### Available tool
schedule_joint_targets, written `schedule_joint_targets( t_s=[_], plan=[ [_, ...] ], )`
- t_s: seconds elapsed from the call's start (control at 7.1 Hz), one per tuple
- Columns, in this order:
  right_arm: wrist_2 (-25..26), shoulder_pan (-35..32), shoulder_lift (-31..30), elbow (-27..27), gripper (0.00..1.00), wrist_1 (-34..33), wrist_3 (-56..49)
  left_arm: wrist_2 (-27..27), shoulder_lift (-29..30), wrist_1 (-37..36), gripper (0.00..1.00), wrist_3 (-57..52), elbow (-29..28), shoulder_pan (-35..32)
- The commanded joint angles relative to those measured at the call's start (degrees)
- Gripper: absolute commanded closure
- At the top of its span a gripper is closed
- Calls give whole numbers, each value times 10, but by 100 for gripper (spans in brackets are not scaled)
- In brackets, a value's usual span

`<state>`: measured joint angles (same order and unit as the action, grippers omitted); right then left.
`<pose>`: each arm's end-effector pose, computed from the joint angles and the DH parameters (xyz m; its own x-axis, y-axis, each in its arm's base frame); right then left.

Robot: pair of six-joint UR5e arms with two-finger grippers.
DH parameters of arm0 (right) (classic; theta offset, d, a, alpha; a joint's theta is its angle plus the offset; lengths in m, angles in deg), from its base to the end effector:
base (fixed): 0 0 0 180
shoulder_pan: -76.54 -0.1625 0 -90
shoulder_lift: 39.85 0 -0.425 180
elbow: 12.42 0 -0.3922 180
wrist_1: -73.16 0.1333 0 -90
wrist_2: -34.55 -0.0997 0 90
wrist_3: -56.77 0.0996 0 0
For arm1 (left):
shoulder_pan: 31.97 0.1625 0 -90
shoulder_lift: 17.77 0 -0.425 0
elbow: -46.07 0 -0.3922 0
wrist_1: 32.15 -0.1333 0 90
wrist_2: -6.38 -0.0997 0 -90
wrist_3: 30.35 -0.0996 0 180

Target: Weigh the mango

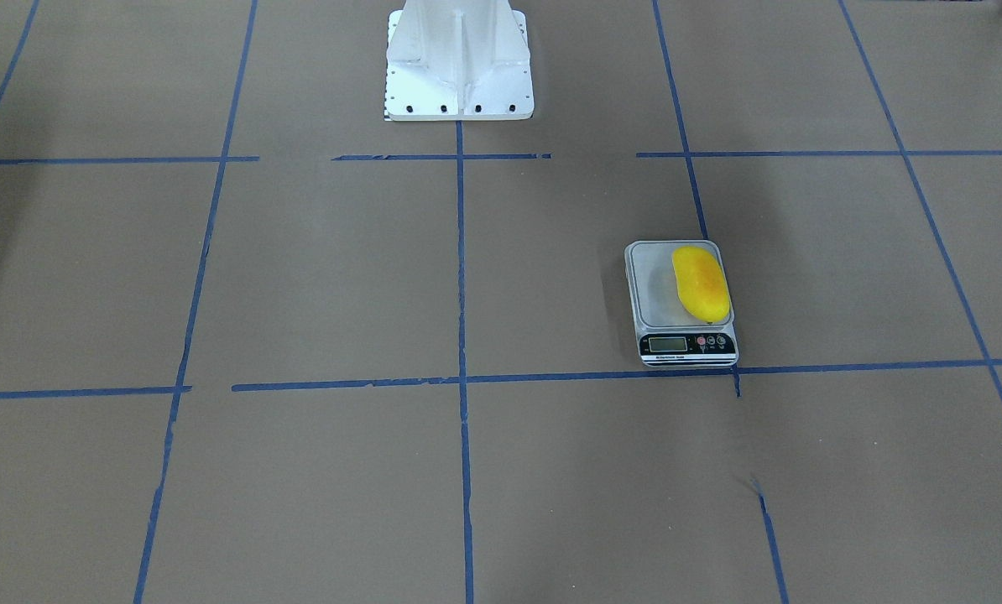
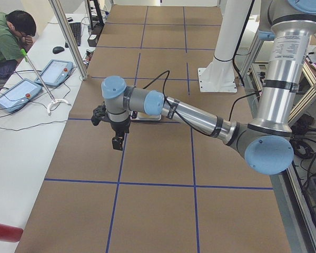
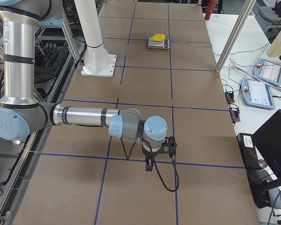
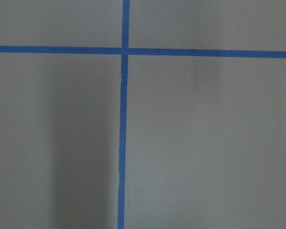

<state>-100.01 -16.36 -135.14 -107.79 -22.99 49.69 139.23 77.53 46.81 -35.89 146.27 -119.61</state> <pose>0.0858 -0.4409 0.6663 0.7087 -0.0131 0.7054 0.0373 0.9991 -0.0189 -0.0440 -0.5245 0.5459 0.7230 0.1788 -0.6673 -0.1114 0.9835 0.1429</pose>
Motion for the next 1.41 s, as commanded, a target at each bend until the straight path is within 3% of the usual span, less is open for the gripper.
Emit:
schedule_joint_targets(
  t_s=[0.0, 0.28, 1.27],
  plan=[
    [0, 0, -1, 0, 0, 0, 0, 5, -35, 18, 0, -45, -34, -17],
    [0, 0, 0, 0, 0, 1, 0, 17, -69, 92, 0, -46, -60, -17],
    [0, 0, 0, 0, 0, 1, 0, 20, -73, 102, 0, -50, -69, -26]
  ],
)
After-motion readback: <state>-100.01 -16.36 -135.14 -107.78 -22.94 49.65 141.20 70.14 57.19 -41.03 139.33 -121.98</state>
